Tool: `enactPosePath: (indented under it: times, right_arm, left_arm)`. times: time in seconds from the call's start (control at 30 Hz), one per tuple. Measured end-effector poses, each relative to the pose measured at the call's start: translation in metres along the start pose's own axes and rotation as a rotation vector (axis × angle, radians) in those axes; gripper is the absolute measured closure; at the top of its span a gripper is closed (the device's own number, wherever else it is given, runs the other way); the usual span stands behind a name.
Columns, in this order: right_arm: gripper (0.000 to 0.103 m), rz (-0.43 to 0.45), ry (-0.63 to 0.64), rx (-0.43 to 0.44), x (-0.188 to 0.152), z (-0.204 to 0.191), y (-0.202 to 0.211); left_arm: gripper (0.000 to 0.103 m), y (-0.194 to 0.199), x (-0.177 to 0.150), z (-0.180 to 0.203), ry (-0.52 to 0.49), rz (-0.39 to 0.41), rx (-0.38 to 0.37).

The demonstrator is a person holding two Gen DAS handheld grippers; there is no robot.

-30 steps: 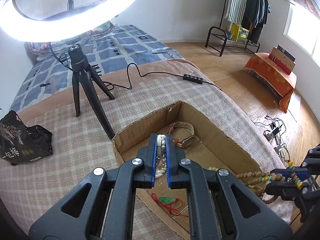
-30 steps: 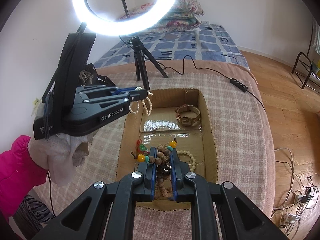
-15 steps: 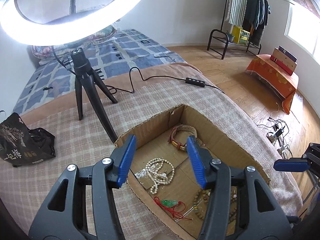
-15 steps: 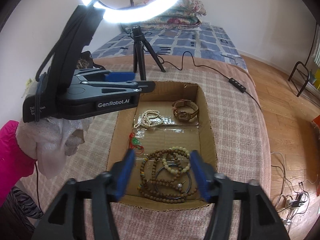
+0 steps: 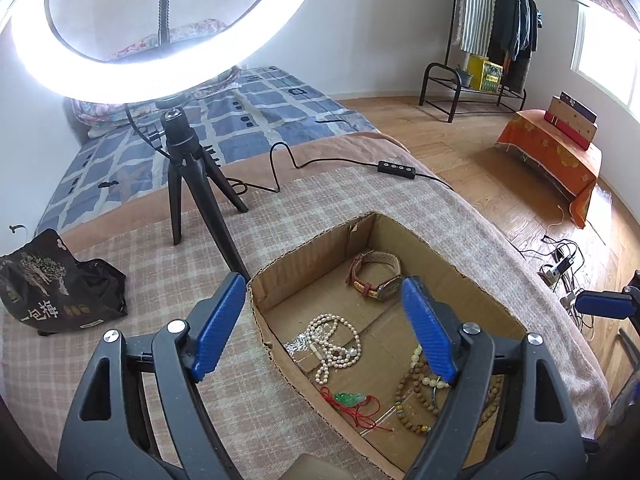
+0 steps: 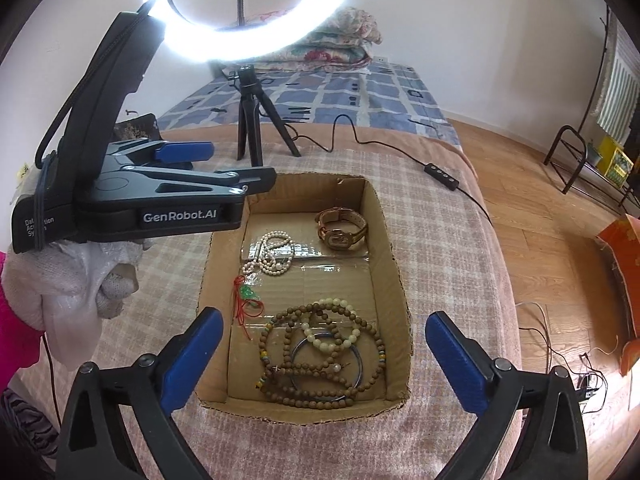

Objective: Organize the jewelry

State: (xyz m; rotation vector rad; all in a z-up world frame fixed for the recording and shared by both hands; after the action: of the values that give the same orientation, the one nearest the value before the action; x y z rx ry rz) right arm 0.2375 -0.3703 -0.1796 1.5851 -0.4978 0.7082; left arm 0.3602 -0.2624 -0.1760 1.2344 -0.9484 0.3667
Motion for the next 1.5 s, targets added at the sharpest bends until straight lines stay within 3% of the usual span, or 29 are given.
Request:
enactPosePath:
  times: [0.6, 0.7, 0.83, 1.2, 1.5]
  right_arm:
    - [0.000, 0.063, 0.014, -0.093, 0.007, -0.015, 0.043]
    - [0.000, 0.082, 0.030, -0.111, 0.009, -0.021, 0.055]
    - [0.000, 0.109, 0.038, -0.124, 0.011, -0.029, 0.071]
    - [0.000, 0.162, 0.020, -0.144, 0.004, -0.039, 0.106]
    - [0.000, 0.207, 0.000, -0.184, -0.005, -0.038, 0.124]
  left_arm:
    - [0.020, 0.067, 0.009, -0.015, -0.001, 0.087, 0.043]
    - [0.013, 0.082, 0.006, -0.017, -0.010, 0.104, 0.056]
    - [0.012, 0.103, 0.002, -0.020, -0.030, 0.121, 0.070]
    - [0.011, 0.165, -0.015, -0.038, -0.023, 0.154, 0.092]
    - [0.009, 0.210, -0.048, -0.047, 0.000, 0.191, 0.121]
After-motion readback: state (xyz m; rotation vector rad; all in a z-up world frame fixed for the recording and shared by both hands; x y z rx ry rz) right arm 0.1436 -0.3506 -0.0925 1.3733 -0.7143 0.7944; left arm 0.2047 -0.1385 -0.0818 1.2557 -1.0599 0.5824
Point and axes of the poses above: each gripper's, at about its wrist camera, not at the fingertips, and y roughly against the way its jaws point, z to its right, x to its top, the point moved 10 cm from there along -y, roughly the way its jaws point, and after that the axes turned 6 degrees about z, right-handed, at the moved point
